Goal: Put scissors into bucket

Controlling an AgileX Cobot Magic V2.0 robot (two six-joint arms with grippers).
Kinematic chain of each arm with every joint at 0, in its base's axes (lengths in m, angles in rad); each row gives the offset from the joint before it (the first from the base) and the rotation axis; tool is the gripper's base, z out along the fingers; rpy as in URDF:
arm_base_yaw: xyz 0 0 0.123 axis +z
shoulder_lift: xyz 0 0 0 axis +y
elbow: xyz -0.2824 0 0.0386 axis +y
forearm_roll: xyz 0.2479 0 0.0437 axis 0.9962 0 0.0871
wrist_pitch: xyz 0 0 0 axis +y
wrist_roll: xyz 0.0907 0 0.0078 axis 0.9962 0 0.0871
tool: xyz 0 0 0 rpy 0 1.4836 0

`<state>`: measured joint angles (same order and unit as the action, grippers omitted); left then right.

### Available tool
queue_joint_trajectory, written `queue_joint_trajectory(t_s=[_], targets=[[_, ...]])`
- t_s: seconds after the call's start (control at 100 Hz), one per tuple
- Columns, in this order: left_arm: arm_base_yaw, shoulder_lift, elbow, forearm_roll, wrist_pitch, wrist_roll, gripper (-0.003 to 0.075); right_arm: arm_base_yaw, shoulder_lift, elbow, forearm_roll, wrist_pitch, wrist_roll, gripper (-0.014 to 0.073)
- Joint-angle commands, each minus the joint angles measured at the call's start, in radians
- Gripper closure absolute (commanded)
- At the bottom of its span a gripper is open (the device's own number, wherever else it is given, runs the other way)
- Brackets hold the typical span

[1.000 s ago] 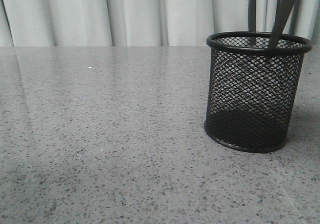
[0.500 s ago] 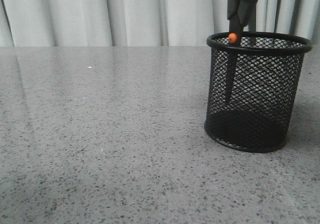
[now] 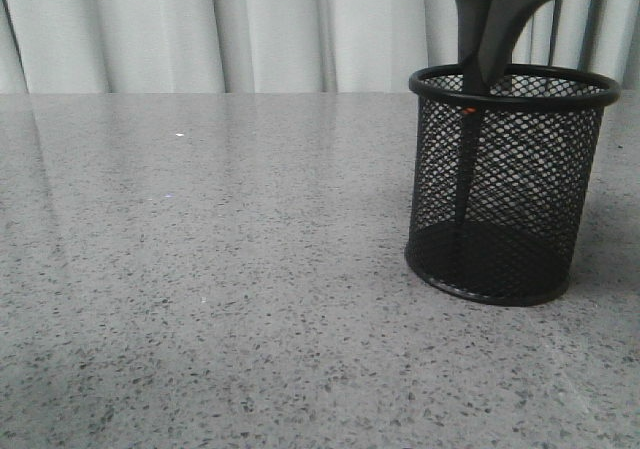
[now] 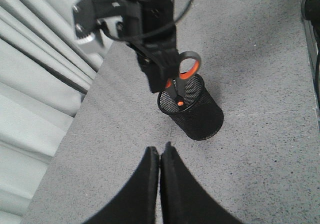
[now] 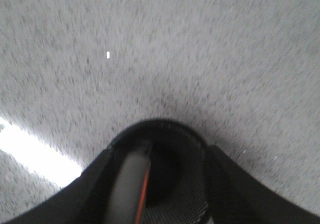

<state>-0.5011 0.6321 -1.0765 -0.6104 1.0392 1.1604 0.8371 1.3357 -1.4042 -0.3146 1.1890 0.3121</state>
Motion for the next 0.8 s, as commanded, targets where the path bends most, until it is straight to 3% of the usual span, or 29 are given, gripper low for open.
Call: queue_joint_trajectory(t_s=[0.0, 0.15, 0.22, 0.29, 0.39, 0.43, 0.51, 0.62, 0.79], targets=[[-0.004, 0.001, -0.023, -0.048, -0.084, -0.02, 0.0741, -0.008, -0.027, -0.114, -0.073, -0.018, 0.002, 0.0215], [-0.004, 0.001, -0.023, -0.022, -0.215, -0.151, 0.0741, -0.008, -0.032, -0.259, -0.094, 0.008, 0.002, 0.0225], [-0.004, 0.001, -0.021, 0.022, -0.273, -0.224, 0.0741, -0.008, -0.046, -0.302, -0.094, 0.021, 0.002, 0.0279], [-0.004, 0.001, -0.016, 0.093, -0.331, -0.319, 0.0741, -0.008, -0.073, -0.31, -0.096, 0.019, 0.002, 0.0401], [-0.004, 0.001, 0.006, 0.229, -0.415, -0.5, 0.0741, -0.008, -0.121, -0.293, -0.096, 0.019, -0.023, 0.0659], [-0.004, -0.001, 0.019, 0.28, -0.452, -0.562, 0.0741, -0.008, -0.15, -0.274, -0.096, 0.015, -0.029, 0.0657], [-0.004, -0.006, 0.069, 0.316, -0.509, -0.646, 0.0741, -0.001, -0.22, -0.19, -0.097, -0.023, -0.029, 0.0655], [-0.004, -0.033, 0.184, 0.292, -0.605, -0.655, 0.0741, 0.014, -0.36, 0.012, -0.098, -0.135, -0.029, 0.0655], [-0.004, -0.106, 0.445, 0.187, -0.975, -0.688, 0.0741, 0.018, -0.653, 0.421, -0.118, -0.433, -0.029, 0.0655]])
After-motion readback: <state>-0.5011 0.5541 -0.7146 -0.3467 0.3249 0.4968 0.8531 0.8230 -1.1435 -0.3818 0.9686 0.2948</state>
